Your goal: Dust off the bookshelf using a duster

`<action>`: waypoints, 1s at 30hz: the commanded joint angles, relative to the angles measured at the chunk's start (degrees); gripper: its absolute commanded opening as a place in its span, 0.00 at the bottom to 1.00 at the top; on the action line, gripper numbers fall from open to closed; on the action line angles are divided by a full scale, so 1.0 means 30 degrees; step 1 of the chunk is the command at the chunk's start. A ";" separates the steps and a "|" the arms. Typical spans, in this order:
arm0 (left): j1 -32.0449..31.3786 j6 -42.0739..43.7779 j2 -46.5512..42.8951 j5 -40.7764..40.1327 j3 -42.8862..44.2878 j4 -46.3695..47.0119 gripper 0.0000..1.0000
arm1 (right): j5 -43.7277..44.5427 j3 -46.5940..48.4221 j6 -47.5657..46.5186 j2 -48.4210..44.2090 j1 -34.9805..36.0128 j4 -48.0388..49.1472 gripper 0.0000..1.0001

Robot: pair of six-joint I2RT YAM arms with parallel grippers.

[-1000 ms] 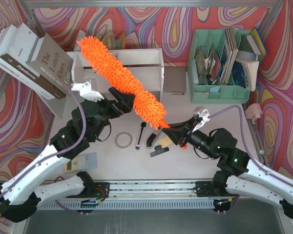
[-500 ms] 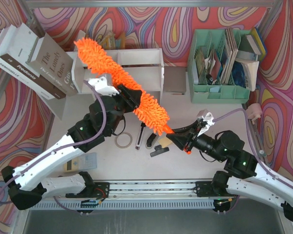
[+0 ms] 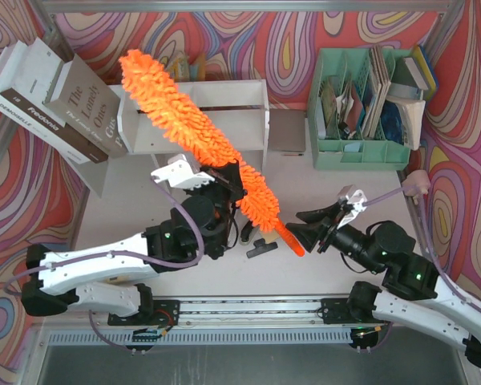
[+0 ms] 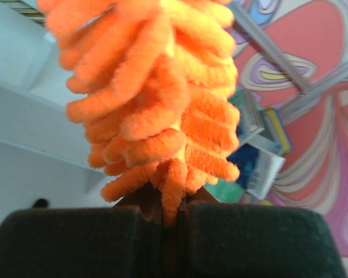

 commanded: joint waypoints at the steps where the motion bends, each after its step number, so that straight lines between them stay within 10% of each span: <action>1: -0.0691 0.0835 0.0391 -0.4687 -0.0981 0.0804 0.00 | 0.2962 0.1102 0.0206 -0.0639 -0.0142 0.0820 0.52; 10: -0.1430 -0.8963 -0.1456 -0.7834 -0.1316 -0.7657 0.00 | 0.5037 0.1205 0.0468 -0.1352 -0.0132 0.0031 0.83; 30: -0.1592 -1.0305 -0.7819 -1.0098 -0.8198 -0.7518 0.00 | 0.6751 0.0704 0.2031 -0.0917 -0.0143 -0.0398 0.95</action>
